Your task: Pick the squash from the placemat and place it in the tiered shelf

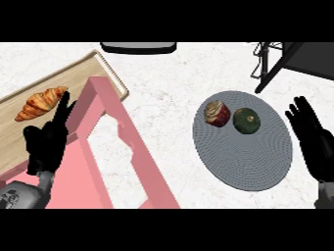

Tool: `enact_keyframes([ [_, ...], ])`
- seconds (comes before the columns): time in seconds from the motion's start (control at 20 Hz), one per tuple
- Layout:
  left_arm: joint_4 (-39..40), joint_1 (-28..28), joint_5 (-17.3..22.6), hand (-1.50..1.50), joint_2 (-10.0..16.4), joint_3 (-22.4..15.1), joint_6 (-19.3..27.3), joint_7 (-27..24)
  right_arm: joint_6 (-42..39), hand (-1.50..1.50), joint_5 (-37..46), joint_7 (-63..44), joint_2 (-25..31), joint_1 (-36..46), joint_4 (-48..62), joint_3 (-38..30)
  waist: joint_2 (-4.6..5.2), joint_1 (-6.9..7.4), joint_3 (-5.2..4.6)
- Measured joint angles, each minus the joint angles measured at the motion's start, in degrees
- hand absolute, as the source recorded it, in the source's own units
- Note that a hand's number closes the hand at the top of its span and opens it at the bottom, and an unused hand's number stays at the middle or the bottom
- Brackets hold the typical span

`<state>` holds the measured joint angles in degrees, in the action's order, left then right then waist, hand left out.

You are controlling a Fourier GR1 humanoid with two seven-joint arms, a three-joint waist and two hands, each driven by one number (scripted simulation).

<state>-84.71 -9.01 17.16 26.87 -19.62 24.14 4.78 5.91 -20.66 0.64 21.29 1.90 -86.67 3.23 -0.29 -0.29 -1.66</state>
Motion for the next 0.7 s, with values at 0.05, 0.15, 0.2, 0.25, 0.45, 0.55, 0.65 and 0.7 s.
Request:
enact_keyframes([
  [0.05, 0.59, 0.33, 0.18, 0.00, -0.39, 0.25, -0.11, -0.12, 0.67, 1.50, 0.66, 0.25, 0.66, -0.25, -0.65, -0.77, 0.05, -0.05, 0.36],
  [0.15, 1.71, 1.57, 1.87, 0.00, -0.15, 1.62, -1.44, -0.16, 3.61, 1.50, 2.93, 1.57, 2.19, -1.14, -1.87, -3.06, 0.09, -0.30, 0.82],
  [0.2, 2.31, 2.36, 2.57, 0.00, -0.19, 2.00, -1.69, 0.23, 5.34, 1.50, 4.14, 2.48, 3.39, -1.40, -2.47, -4.87, 0.07, -0.54, 0.98],
  [0.25, 2.85, 2.83, 3.48, 0.00, -0.20, 2.57, -2.01, 0.84, 7.31, 1.50, 5.39, 3.32, 4.62, -1.50, -3.11, -6.83, 0.02, -0.90, 1.12],
  [0.45, 1.76, 4.37, 6.24, 0.00, -0.03, 4.17, -3.26, 2.07, 15.73, 1.50, 12.76, -0.44, 10.00, -5.93, 0.80, -11.87, 0.17, -1.79, 1.55],
  [0.55, 1.73, 5.02, 7.72, 0.00, 0.04, 4.65, -4.97, 2.74, 19.07, -1.50, 13.41, -2.16, 8.90, -7.89, 0.65, -13.24, -0.08, -1.53, 1.83],
  [0.65, 2.47, 5.38, 9.03, 0.00, 0.02, 5.33, -6.95, 3.19, 20.74, -1.50, 14.09, -1.68, 7.25, -9.52, -0.14, -13.41, -0.14, -1.11, 1.93],
  [0.7, 3.14, 5.33, 9.32, 0.00, -0.24, 5.54, -7.86, 2.87, 20.41, -1.50, 13.99, -1.45, 7.53, -10.51, -1.11, -13.91, -0.18, -1.06, 2.02],
])
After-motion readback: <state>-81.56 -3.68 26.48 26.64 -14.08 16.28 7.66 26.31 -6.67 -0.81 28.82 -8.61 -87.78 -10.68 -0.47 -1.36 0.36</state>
